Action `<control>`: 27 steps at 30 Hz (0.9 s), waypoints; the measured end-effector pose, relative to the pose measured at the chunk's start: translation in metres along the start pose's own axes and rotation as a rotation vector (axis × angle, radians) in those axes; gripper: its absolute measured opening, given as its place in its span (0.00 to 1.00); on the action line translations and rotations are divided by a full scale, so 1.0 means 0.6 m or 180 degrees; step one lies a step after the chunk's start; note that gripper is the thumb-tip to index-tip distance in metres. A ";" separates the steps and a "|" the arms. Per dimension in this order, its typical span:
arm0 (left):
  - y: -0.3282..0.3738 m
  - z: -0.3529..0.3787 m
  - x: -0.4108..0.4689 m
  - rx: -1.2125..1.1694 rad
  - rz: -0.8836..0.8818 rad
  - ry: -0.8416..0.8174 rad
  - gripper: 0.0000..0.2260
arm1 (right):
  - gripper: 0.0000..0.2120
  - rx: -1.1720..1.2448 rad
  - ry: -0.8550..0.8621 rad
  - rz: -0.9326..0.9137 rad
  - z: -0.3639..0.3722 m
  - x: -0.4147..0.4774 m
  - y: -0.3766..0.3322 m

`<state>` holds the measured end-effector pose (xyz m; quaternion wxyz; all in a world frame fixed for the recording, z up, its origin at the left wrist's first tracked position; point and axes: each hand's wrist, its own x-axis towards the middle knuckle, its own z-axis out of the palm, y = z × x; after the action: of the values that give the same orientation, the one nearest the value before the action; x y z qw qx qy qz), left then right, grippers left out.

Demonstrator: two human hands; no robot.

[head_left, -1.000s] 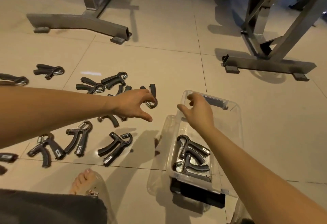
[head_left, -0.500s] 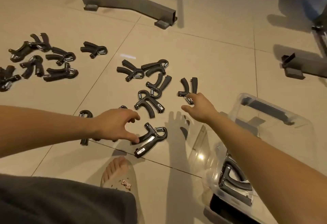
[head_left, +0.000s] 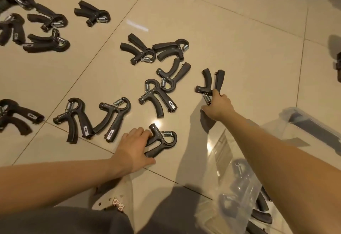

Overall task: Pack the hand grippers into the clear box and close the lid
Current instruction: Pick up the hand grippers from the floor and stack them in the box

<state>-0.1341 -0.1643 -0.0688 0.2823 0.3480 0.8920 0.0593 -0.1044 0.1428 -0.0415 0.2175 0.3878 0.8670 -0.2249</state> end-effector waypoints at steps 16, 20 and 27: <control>-0.018 -0.001 0.033 -0.0261 0.0257 0.0495 0.31 | 0.28 -0.2373 0.0291 -0.1473 -0.039 0.067 -0.006; -0.014 -0.006 0.037 -0.0282 0.0230 0.0512 0.33 | 0.21 -0.2513 0.0440 -0.1605 -0.039 0.063 0.002; -0.011 -0.006 0.033 -0.0580 0.0326 0.0640 0.29 | 0.26 -0.1916 0.0227 -0.1433 -0.024 0.025 0.001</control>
<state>-0.1515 -0.1561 -0.0771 0.2185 0.3583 0.8878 0.1889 -0.1164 0.1600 -0.0382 0.2366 0.1139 0.9648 0.0114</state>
